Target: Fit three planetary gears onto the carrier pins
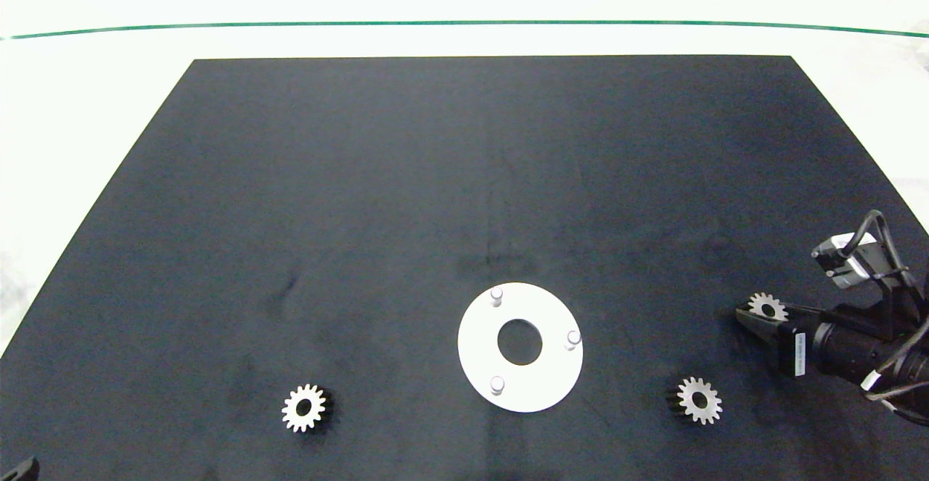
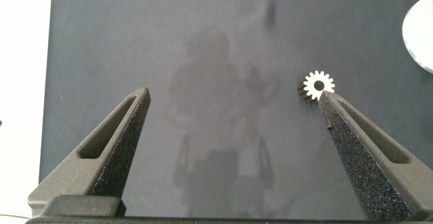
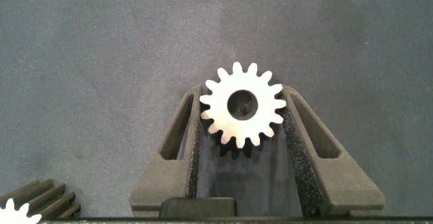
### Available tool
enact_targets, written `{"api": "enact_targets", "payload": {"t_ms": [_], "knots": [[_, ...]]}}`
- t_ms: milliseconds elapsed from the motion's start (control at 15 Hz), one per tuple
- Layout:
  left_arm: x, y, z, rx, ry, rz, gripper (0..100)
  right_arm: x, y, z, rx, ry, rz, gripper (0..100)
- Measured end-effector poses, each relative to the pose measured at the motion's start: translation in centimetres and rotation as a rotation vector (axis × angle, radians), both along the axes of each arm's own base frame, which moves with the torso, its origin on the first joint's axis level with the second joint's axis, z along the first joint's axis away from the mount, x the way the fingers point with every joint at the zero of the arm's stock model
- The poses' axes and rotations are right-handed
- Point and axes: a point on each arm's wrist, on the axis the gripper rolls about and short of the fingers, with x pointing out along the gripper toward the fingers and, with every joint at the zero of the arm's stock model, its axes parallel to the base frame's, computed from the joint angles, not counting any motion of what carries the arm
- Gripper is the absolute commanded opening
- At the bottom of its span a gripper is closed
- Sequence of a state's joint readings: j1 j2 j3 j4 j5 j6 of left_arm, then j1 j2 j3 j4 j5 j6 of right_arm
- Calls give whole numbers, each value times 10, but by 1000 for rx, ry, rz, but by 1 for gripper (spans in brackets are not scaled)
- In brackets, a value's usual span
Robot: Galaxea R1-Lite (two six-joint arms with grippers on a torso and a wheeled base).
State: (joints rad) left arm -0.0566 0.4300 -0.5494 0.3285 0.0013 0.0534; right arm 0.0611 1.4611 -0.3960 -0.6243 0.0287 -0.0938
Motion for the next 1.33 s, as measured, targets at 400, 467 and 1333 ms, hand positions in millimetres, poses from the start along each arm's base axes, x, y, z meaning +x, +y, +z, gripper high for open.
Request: {"api": "enact_targets", "payload": {"t_ms": [400,467,1333], "knots": [[-1,0,1,0,-6,0,100,1,2,5,-2,-12,8,19],[-1,0,1,-1,-8,0,100,1,4,9,-2,-26,18,19],[-6,1,-6,0,-16,-17,100,-19,71,76,-37,-22,302,19]]}}
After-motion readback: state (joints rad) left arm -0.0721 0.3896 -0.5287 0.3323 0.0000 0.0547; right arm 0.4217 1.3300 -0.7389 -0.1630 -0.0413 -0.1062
